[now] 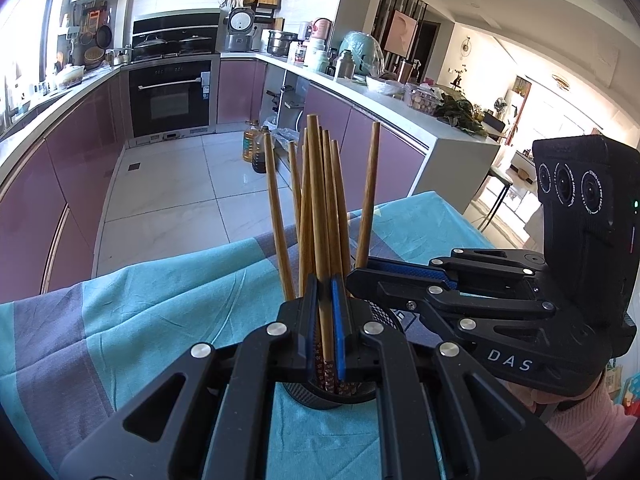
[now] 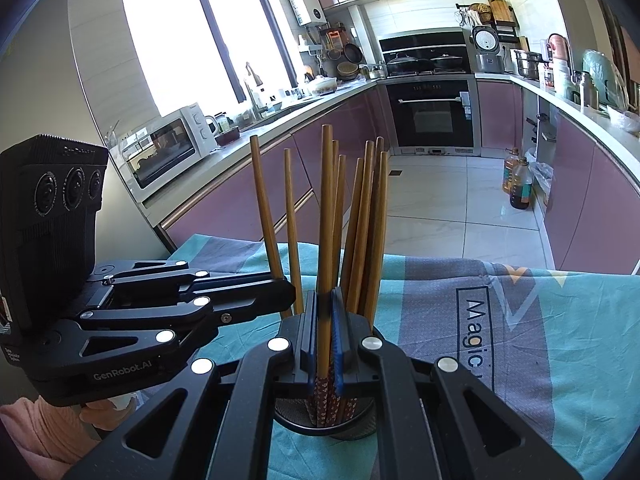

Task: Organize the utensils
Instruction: 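Keep pressing both chopsticks down until they rest on the cup bottom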

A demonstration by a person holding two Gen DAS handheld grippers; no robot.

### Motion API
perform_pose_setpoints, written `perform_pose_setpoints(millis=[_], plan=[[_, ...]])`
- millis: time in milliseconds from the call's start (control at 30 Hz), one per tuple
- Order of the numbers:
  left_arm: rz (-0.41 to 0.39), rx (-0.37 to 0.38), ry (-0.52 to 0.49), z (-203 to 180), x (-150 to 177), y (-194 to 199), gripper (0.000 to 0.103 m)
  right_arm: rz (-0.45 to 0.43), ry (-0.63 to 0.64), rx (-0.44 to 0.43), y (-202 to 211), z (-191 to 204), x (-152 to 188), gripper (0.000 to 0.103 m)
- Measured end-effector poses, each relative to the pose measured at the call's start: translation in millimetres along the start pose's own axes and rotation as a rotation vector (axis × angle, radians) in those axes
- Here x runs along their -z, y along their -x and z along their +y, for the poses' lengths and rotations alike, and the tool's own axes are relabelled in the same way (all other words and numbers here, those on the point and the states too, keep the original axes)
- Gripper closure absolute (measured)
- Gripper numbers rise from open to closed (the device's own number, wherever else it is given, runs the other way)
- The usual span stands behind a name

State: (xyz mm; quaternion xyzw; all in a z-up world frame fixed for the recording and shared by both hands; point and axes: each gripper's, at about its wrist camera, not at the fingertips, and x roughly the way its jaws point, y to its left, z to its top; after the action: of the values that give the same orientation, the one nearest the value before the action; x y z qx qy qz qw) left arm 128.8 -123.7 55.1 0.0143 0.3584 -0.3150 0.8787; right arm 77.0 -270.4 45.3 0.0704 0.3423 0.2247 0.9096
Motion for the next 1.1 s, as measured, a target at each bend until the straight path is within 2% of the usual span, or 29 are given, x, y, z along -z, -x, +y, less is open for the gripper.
perform_pose_setpoints(millis=[1100], plan=[[0.013, 0.01, 0.023, 1.9, 5.2, -6.4, 0.095, 0.01, -0.034, -0.005, -9.2, -6.3, -2.2, 0.097]])
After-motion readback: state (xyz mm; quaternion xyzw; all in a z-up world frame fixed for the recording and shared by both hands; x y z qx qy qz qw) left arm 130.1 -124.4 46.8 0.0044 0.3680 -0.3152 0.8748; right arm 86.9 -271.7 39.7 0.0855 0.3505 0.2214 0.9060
